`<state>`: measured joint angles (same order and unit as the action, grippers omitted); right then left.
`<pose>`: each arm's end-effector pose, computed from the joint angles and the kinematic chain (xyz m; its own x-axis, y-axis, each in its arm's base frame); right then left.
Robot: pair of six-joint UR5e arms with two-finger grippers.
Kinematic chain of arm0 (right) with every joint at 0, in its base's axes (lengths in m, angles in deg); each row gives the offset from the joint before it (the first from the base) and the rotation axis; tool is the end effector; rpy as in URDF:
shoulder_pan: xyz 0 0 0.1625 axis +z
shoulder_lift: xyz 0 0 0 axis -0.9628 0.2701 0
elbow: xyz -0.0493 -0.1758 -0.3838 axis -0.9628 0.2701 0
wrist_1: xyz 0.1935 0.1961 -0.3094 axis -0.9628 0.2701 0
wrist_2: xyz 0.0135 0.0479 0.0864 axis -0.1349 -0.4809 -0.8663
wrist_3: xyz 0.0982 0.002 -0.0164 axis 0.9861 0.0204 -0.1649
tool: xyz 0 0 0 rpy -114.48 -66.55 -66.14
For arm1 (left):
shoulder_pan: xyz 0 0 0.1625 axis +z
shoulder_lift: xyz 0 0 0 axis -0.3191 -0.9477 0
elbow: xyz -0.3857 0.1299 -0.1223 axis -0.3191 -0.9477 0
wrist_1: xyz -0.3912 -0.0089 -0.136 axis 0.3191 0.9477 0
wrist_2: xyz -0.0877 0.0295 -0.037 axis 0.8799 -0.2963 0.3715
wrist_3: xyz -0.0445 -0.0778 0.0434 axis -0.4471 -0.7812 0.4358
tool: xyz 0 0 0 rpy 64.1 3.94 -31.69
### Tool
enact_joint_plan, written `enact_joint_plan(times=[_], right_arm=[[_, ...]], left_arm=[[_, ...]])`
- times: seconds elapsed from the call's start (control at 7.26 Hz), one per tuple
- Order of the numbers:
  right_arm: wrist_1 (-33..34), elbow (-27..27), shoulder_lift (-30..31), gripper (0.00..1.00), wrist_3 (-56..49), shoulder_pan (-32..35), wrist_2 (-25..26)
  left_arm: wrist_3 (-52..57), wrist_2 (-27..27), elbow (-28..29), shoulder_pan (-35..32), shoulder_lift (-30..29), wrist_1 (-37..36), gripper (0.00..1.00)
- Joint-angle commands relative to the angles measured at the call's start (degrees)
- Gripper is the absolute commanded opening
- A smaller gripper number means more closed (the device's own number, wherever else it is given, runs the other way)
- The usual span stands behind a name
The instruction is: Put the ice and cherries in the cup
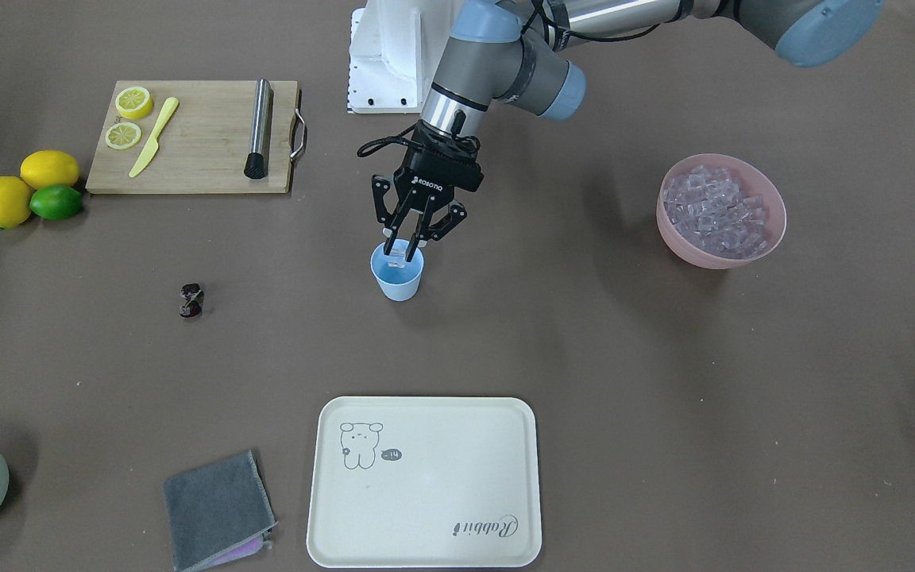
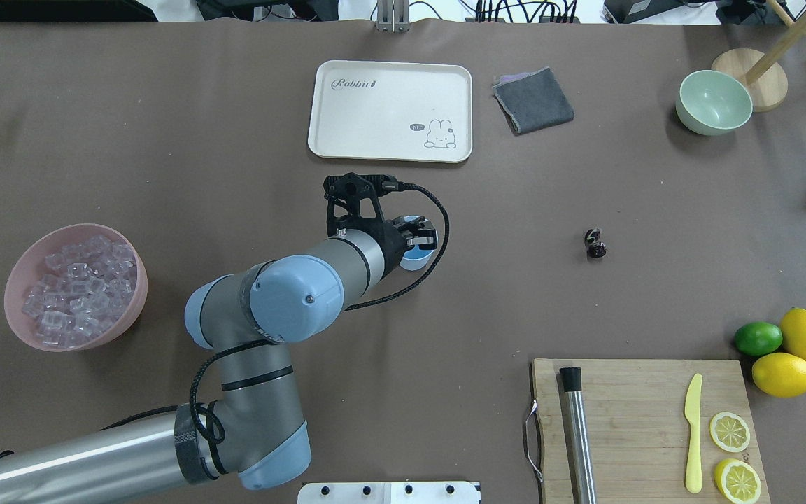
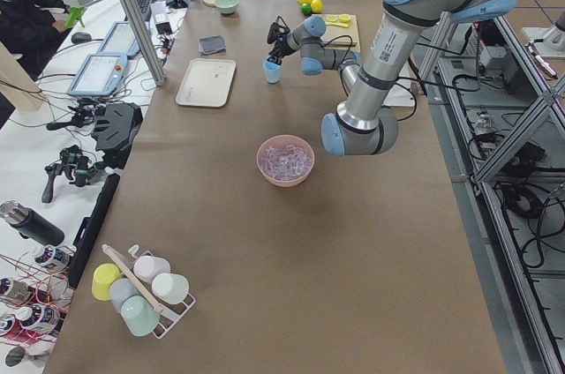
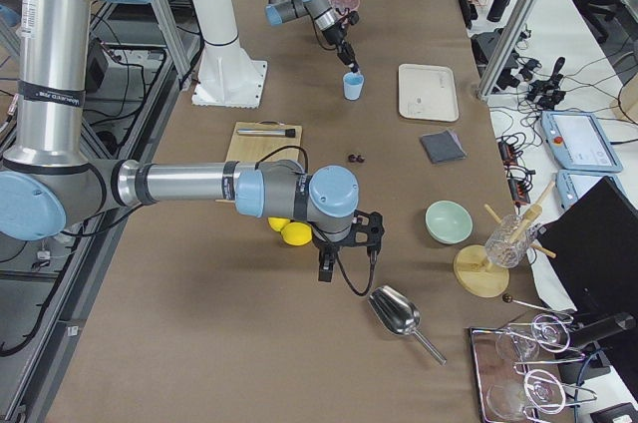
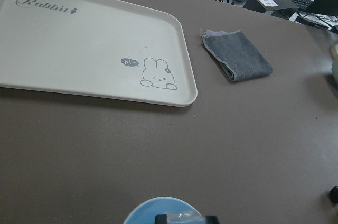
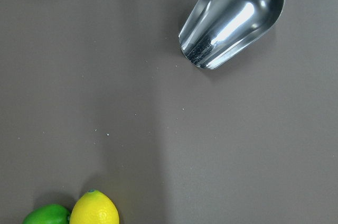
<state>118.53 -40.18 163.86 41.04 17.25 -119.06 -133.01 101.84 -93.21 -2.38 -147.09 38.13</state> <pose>0.0706 -0.4178 0.6228 0.6630 0.0665 0.7456 -0.0408 0.9978 -0.0528 0.5882 -0.3981 0.1593 0.3918 0.1717 -0.9039 0.4992 0.7856 0.3656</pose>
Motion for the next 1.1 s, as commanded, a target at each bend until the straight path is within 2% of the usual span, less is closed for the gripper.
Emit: enact_joint_plan(times=[0.0,0.28,0.41,0.55,0.69,0.83,0.96], right_arm=[[0.0,0.0,-0.1,1.00,0.0,0.0,-0.1],[0.0,-0.5,-0.3,1.00,-0.2,0.0,-0.2],[-0.2,-0.9,0.0,1.00,-0.5,0.0,-0.2],[-1.6,-0.8,0.0,1.00,-0.5,0.0,-0.3],[-3.7,-1.3,0.0,1.00,-0.6,0.0,-0.2],[-6.6,-0.7,-0.1,1.00,0.0,0.0,-0.1],[-6.8,-0.9,-0.1,1.00,0.4,0.0,-0.2]], left_arm=[[0.0,-0.1,0.4,0.1,-0.2,0.0,0.97],[0.6,0.6,-2.9,-0.8,0.4,-0.7,0.97],[0.7,3.6,-8.5,-2.1,2.9,-4.7,0.97],[2.4,7.5,-16.9,-4.9,5.1,-14.7,0.97],[10.1,13.1,-22.3,-9.5,6.0,-19.9,0.97],[12.8,17.9,-24.7,-13.2,11.3,-21.2,0.97],[15.4,21.4,-25.5,-17.6,16.0,-21.5,0.97]])
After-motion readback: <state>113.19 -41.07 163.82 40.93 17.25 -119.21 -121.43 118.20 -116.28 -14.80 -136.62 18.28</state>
